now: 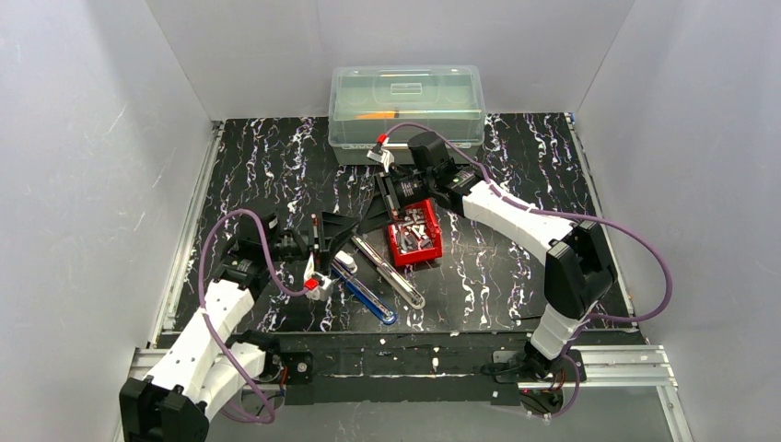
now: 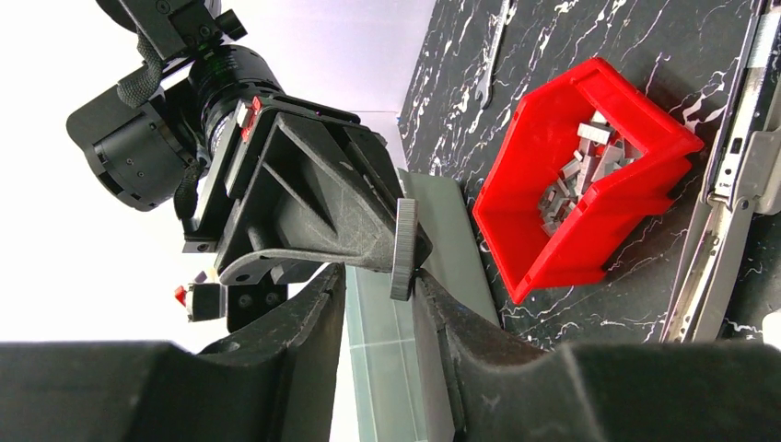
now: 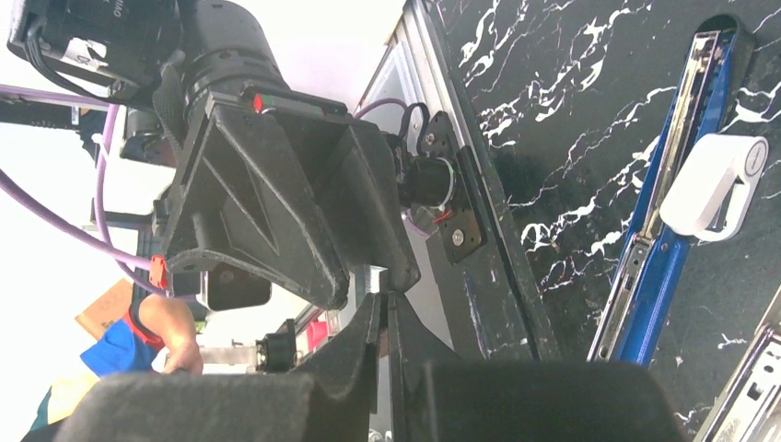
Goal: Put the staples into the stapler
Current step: Pick up the staple from the staple box.
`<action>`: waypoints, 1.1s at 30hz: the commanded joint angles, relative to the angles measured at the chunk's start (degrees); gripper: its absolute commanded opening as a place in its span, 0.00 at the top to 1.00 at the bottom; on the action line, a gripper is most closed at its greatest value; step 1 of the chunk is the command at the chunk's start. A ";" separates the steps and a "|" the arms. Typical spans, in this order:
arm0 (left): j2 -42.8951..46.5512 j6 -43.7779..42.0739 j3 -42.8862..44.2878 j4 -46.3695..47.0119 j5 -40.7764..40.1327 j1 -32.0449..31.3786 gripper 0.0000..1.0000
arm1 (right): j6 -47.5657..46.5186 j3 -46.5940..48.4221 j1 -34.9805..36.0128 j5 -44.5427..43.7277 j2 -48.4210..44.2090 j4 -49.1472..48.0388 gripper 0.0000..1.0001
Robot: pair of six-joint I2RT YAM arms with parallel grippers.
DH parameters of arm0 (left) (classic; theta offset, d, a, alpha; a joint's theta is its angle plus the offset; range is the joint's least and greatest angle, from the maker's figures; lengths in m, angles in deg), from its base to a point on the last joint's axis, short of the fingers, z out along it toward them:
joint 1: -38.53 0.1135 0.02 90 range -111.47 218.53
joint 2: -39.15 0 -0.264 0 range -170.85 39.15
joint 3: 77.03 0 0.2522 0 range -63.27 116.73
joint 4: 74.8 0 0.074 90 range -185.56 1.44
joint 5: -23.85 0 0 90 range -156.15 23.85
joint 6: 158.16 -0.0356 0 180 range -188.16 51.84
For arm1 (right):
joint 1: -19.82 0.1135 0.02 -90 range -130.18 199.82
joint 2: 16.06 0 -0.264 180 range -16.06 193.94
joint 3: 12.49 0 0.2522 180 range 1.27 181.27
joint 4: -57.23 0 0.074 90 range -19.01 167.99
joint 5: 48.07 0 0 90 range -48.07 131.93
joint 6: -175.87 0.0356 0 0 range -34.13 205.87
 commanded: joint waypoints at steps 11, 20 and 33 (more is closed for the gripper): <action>2.99 -0.61 0.47 -2.07 2.74 -0.70 0.69 | 0.91 2.12 0.16 -2.48 -0.30 -4.75 0.92; 3.66 -0.02 0.45 -2.16 0.79 -0.81 0.83 | 1.30 1.63 -0.01 -3.17 -0.57 -4.92 0.91; 5.73 2.29 -0.80 -2.17 -1.56 -0.79 0.94 | 2.26 0.41 -0.85 -3.39 -1.52 -6.81 0.70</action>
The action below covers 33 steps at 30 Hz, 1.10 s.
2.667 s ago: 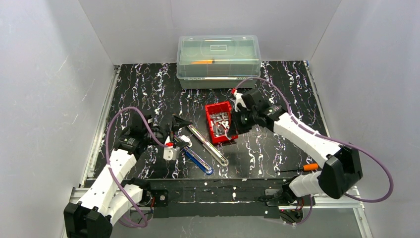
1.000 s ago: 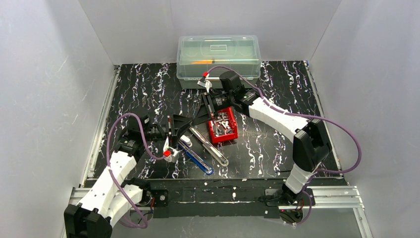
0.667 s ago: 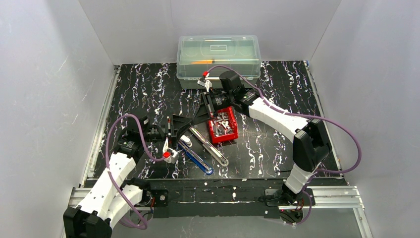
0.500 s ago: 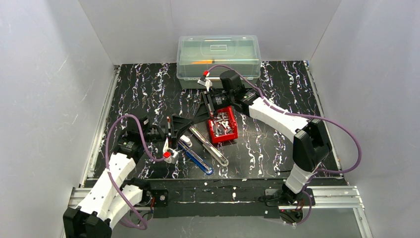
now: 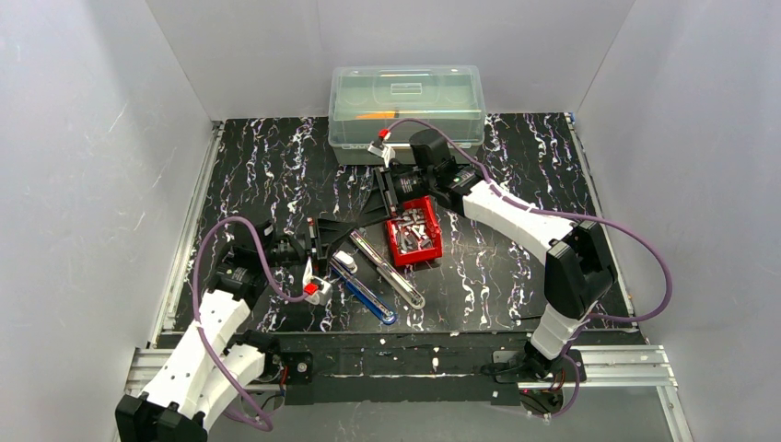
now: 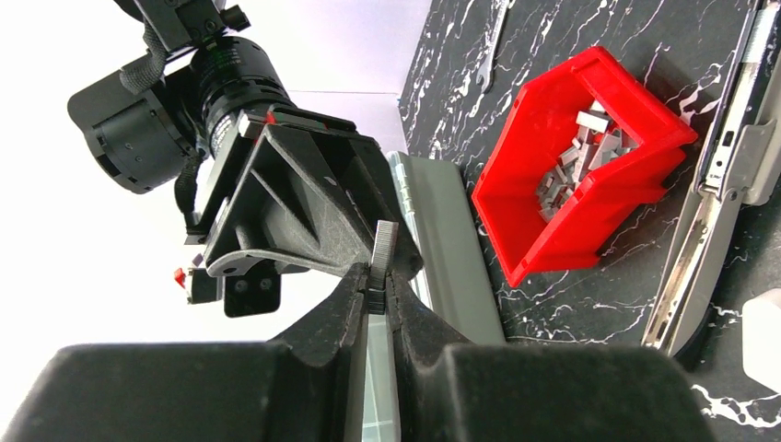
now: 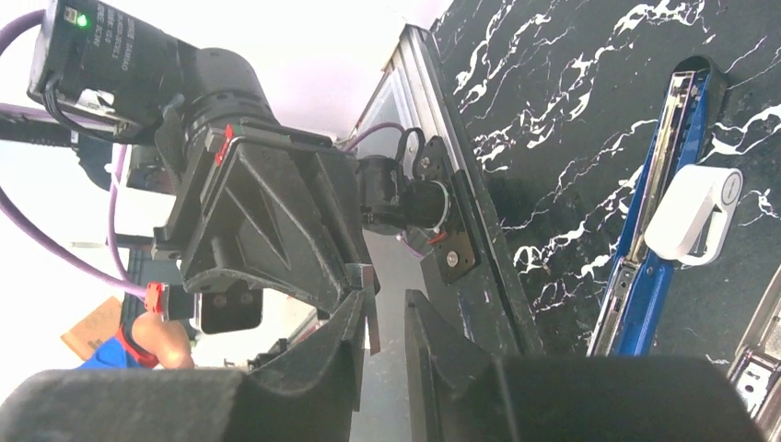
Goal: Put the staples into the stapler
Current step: Pick up the staple from the staple box.
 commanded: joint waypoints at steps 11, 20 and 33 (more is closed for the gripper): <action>1.53 -1.15 -1.35 0.83 1.65 -0.53 0.96 | 15.24 -5.86 -4.43 1.80 -5.21 -21.31 0.46; 0.70 -9.30 -2.67 0.66 -0.13 -0.59 0.96 | 15.87 -6.27 -5.68 1.71 -7.11 -18.21 0.41; -3.81 -28.30 -3.92 18.71 -4.16 -0.52 1.00 | 43.60 -19.22 -7.33 5.78 -4.52 -54.42 0.36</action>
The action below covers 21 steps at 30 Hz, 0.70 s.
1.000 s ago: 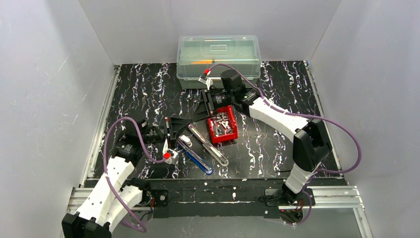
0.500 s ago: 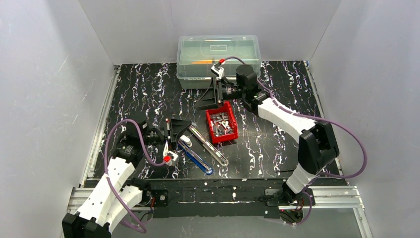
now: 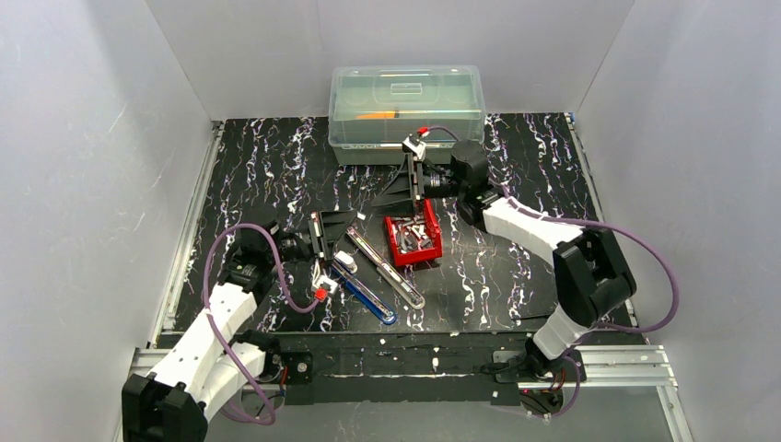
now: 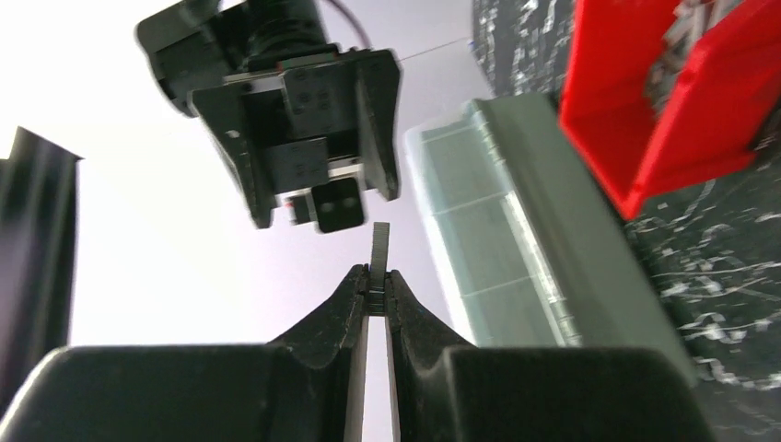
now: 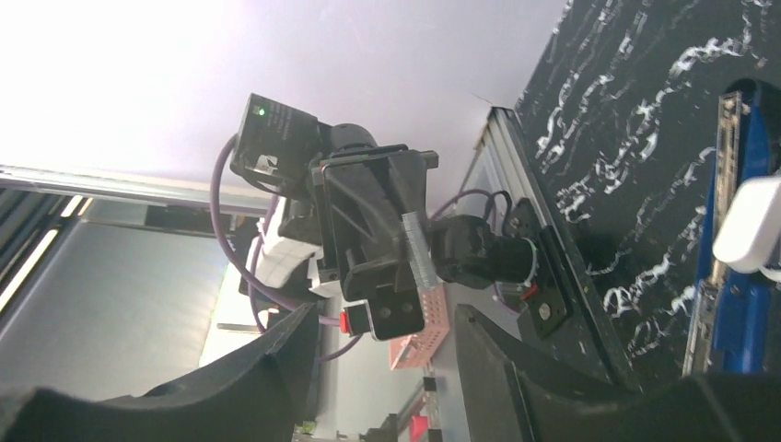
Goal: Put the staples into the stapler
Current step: Pick up the staple from the staple box.
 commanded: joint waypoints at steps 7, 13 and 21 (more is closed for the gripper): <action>1.25 -9.80 0.73 14.39 -0.07 -0.16 1.00 | 42.70 -4.37 -0.14 -3.30 9.30 -61.14 0.34; 2.23 -9.88 2.76 15.75 -1.60 -0.17 1.00 | 52.33 -2.69 0.11 -7.73 12.77 -71.01 0.32; 0.92 -10.74 6.28 18.03 -2.01 -0.16 1.00 | 54.51 0.10 0.85 -8.67 13.10 -70.08 0.33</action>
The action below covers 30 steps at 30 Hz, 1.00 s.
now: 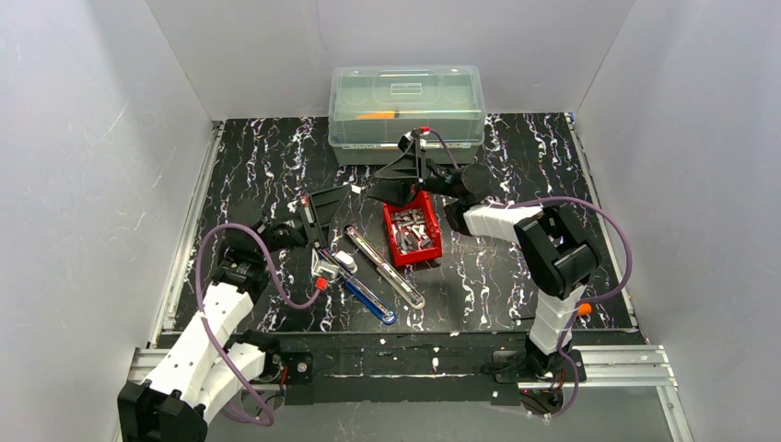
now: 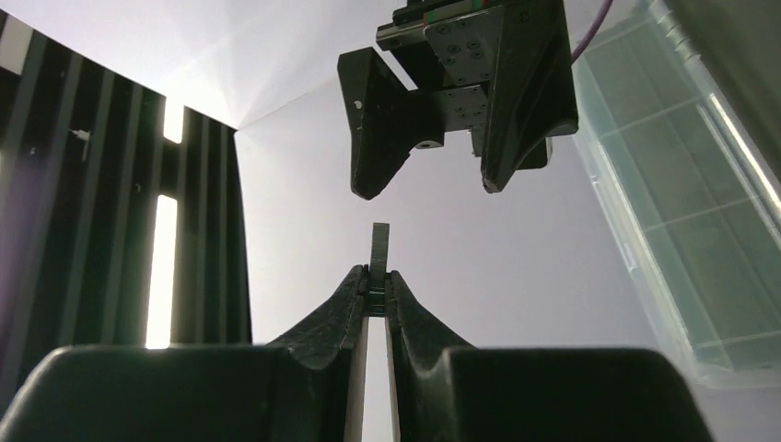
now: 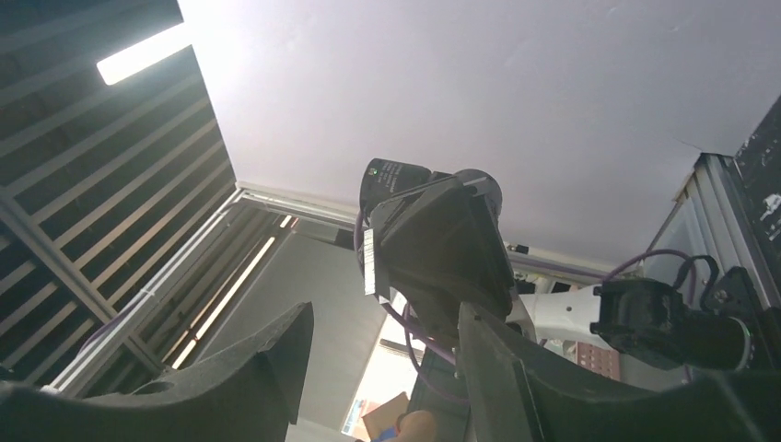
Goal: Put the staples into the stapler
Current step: Pick up the staple from the staple box.
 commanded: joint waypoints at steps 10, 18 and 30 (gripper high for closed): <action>-2.47 -10.35 4.03 4.40 3.17 -0.14 1.00 | 9.34 6.21 3.33 -5.04 0.73 -14.34 0.37; -3.29 -11.62 4.89 4.65 4.42 -0.18 1.00 | 10.85 6.47 4.71 -6.37 0.86 -14.96 0.40; -1.59 -9.80 3.76 5.15 4.28 -0.18 1.00 | 7.08 5.71 2.73 -2.99 -2.23 -11.45 0.51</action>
